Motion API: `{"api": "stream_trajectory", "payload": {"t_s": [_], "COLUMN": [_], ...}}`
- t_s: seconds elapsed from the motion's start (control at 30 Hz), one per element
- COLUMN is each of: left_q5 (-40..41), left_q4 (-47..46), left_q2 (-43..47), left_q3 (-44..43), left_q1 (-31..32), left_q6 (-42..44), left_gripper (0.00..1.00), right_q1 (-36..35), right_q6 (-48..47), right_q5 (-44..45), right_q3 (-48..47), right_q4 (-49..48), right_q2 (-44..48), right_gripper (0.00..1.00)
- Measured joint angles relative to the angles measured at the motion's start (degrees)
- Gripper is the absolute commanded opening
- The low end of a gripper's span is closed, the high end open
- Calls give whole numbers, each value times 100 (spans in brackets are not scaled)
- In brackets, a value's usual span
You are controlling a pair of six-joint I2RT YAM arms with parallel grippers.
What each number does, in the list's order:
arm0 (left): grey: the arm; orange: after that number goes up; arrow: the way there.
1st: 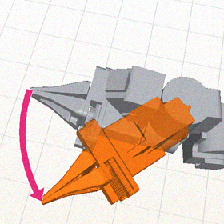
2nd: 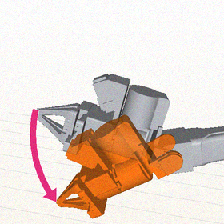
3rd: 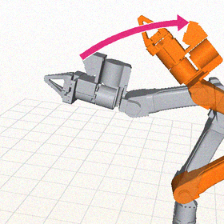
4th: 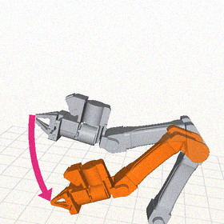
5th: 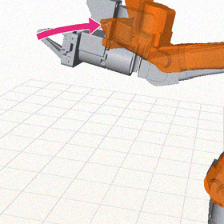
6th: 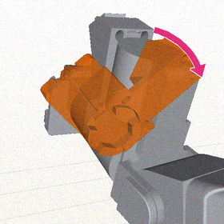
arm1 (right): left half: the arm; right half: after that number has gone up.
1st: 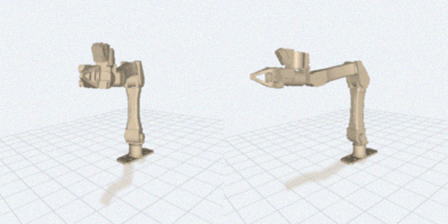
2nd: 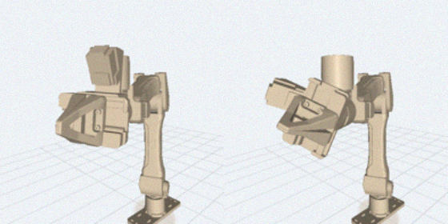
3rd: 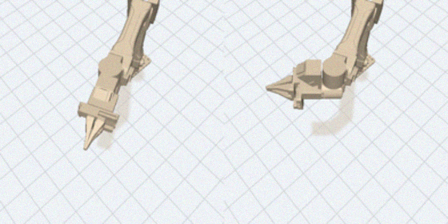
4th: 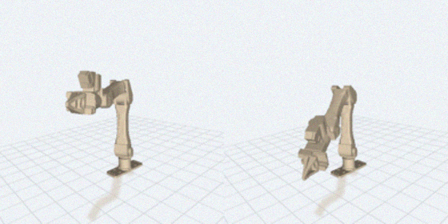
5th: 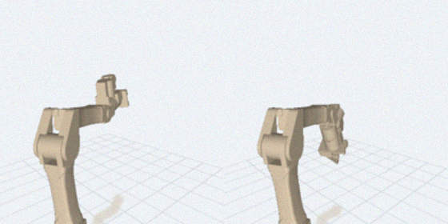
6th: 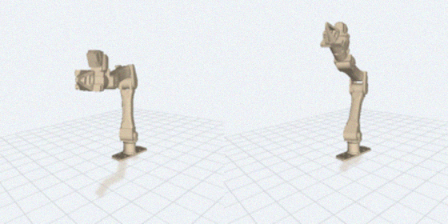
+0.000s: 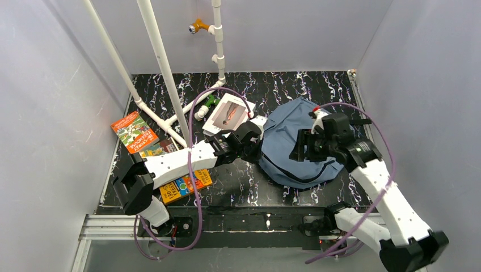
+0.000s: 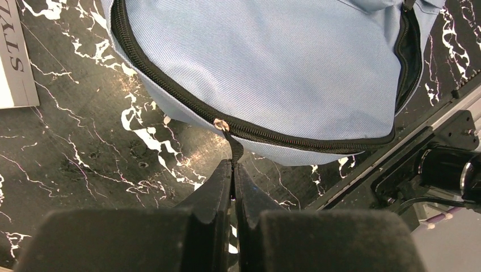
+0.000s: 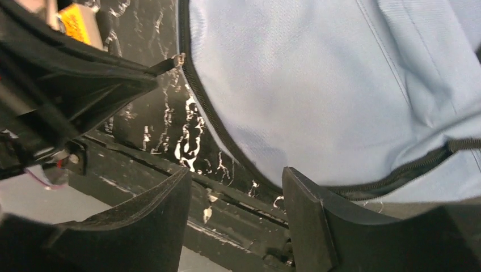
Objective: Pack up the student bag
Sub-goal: Unzip the student bag at the center of the board.
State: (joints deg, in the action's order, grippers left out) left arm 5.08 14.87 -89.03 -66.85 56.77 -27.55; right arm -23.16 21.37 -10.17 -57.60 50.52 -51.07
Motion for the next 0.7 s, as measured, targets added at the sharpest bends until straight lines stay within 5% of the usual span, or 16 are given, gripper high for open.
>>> {"api": "stream_trajectory", "payload": {"t_s": [0.27, 0.37, 0.5, 0.7], "left_q5": [2, -7, -68, -201], "left_q4": [-24, -79, -138, -181], "left_q2": [107, 240, 293, 326], "left_q3": [79, 190, 238, 323], "left_q1": [-4, -4, -4, -4], "left_q6": [-380, -501, -612, -748], "left_gripper": [0, 0, 0, 0], "right_q1": [-1491, -2096, -2251, -2251], "right_q6": [-254, -227, -212, -199], "right_q5": [835, 1410, 2037, 2361], "right_q3": [363, 378, 487, 632], "right_q4": [-568, -782, -1095, -1628], "right_q2": [-1045, -1353, -1545, -1687], "right_gripper": [66, 56, 41, 41]}}
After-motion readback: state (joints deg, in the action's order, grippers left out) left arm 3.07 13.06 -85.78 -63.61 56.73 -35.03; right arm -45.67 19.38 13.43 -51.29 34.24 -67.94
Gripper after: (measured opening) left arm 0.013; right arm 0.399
